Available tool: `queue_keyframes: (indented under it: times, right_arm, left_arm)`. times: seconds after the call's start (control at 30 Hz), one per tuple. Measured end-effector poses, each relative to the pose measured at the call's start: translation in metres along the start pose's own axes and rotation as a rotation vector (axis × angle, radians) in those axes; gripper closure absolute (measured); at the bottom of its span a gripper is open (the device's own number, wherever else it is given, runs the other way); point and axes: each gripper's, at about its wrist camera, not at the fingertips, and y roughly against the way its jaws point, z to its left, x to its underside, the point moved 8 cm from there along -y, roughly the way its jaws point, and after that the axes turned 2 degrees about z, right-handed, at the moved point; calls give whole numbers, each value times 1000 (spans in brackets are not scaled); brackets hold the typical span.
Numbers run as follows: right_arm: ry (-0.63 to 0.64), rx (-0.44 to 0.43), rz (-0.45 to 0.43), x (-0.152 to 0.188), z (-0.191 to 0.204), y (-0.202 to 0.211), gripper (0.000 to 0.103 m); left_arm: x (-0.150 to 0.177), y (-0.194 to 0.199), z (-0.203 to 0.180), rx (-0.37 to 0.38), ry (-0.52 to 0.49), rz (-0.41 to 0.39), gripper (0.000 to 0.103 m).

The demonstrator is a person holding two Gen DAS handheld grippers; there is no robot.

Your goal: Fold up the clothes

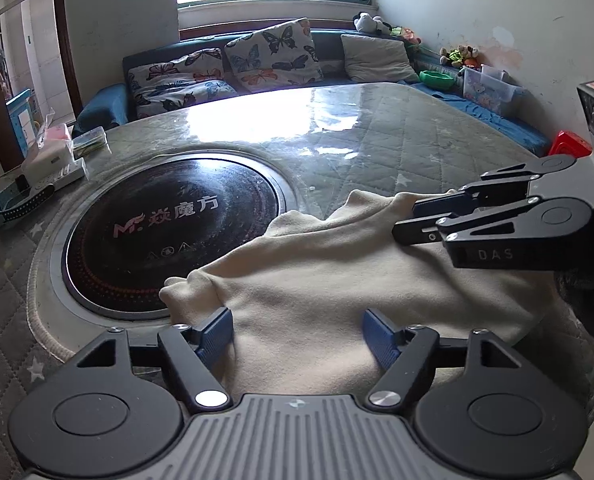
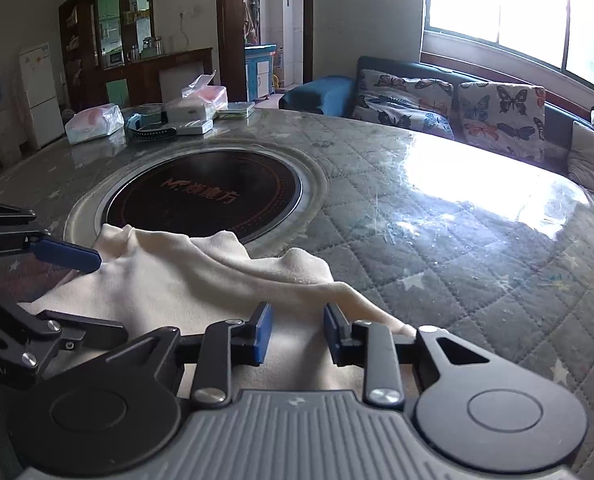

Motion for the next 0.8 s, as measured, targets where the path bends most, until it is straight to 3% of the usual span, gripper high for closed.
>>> queue_keyframes:
  times: [0.17,0.3,0.5,0.63,0.7,0.8]
  right_arm:
    - [-1,5,-2,-1,0,-6,66]
    - [-5,11,-6,-4,1,-6,55]
    - [8,27,3,-6,3,-10,49]
    - [-22,20,-58,-15,0,4,46]
    - [-34,20,-99,-19,-1,14,28]
    - [-20,47,-156,-25,-2,28,13]
  left_arm:
    - [-1,-1,3,-18,-3,5,18]
    - [-2,-1,9,-37,2,1,10]
    - [-3,-1,18,-67,10,-5,6]
    - [-4,0,26,-89,23,-10,5]
    - [-7,0,37,-109,48,-14,3]
    - [-13,-3,50,-136,94,-16,2]
